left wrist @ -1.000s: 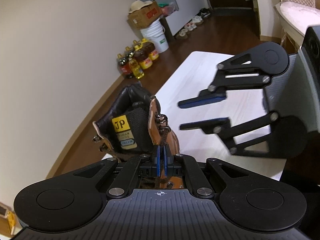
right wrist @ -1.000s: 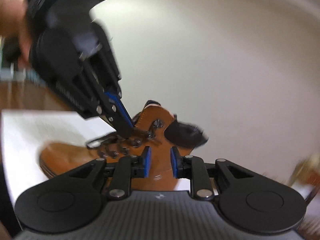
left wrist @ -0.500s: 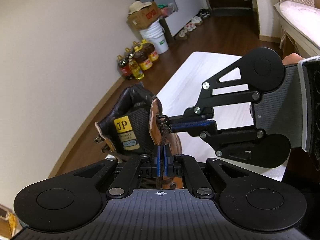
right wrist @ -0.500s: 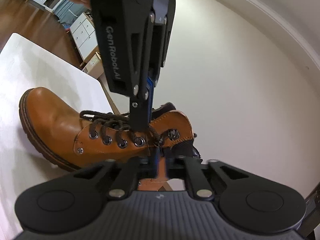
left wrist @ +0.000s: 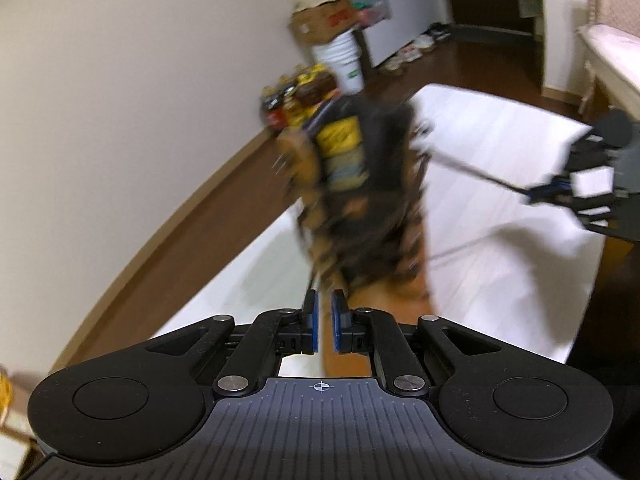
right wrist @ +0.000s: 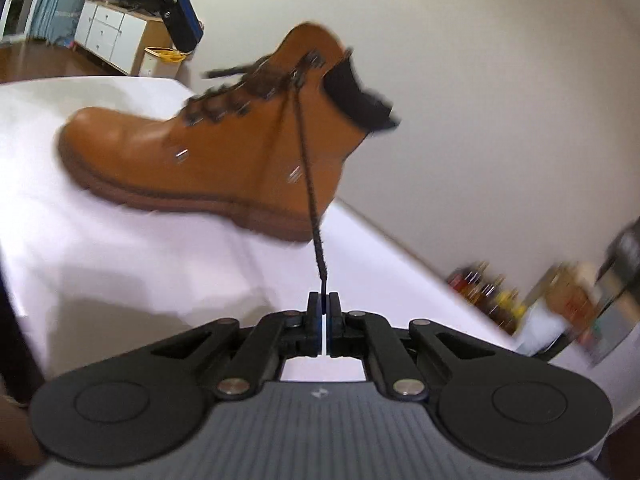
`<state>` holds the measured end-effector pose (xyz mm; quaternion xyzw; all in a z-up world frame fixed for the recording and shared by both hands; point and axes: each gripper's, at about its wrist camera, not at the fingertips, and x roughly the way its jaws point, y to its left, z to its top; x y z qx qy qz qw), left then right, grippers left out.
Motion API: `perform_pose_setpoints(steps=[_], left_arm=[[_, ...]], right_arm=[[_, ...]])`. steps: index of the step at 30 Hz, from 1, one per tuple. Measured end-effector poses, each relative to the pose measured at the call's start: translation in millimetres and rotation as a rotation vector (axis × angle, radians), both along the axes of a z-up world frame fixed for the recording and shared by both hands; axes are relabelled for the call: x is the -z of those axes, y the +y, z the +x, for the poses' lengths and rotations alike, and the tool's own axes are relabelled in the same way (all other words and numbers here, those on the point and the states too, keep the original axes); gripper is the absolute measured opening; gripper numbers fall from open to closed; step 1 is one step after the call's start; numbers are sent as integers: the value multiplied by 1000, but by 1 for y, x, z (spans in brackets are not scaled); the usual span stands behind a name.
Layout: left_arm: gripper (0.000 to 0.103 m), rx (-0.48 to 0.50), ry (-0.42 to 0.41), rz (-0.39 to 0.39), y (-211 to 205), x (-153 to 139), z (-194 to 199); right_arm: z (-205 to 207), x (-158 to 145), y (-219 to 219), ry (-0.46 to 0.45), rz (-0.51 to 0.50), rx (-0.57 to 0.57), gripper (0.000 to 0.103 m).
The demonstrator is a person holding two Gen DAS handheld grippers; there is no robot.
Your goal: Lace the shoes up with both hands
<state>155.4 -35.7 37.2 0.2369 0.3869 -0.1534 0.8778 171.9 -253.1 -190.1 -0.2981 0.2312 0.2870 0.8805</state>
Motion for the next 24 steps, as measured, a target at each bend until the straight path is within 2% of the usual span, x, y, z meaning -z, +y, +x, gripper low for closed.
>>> perform_pose_setpoints(steps=[4,10,16,19,22,24], left_arm=[[9,-27,3,36,26,19,-3],[9,-26,33,-6,49,42,0],[9,-11,53,-38,65,60,0],[9,11,68,-36,65,71,2],[9,30,89,-42,64,84,3],[9,42,99,-61,64,88,2]], right_arm=[[-34,-2,15,82,28,-34,2],[-75,-7,64,172,126,-154,2],[-93,-16,116,243,193,-265,3],[-89,-19,123,264,216,-268,3],[-92,-19,127,331,202,-298,4],[-98,-21,128,321,190,-296,4]])
